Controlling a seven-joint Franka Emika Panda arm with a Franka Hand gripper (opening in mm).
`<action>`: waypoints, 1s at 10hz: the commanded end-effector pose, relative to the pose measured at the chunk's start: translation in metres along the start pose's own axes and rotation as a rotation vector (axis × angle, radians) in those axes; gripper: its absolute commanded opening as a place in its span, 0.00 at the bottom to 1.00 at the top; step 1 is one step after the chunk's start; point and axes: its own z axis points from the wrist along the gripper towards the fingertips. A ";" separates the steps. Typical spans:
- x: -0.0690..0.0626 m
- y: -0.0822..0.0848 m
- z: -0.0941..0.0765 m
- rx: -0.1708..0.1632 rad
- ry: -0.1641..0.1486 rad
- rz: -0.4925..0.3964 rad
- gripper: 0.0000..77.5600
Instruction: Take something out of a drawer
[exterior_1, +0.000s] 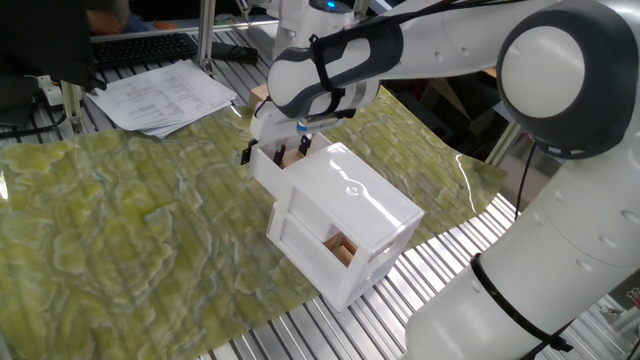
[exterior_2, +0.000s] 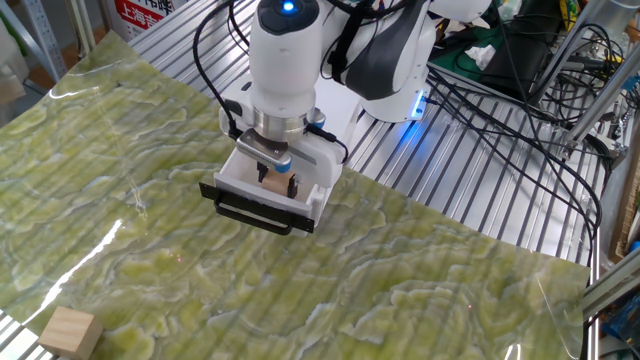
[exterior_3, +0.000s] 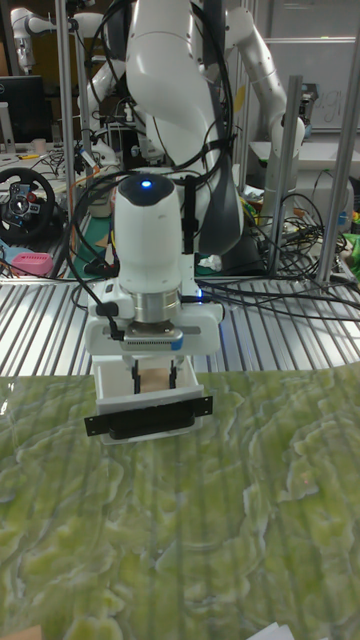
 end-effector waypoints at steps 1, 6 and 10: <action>-0.002 -0.001 -0.013 0.003 0.001 0.005 0.02; -0.007 0.005 -0.037 0.008 0.010 0.031 0.02; -0.018 0.005 -0.055 0.009 0.018 0.070 0.02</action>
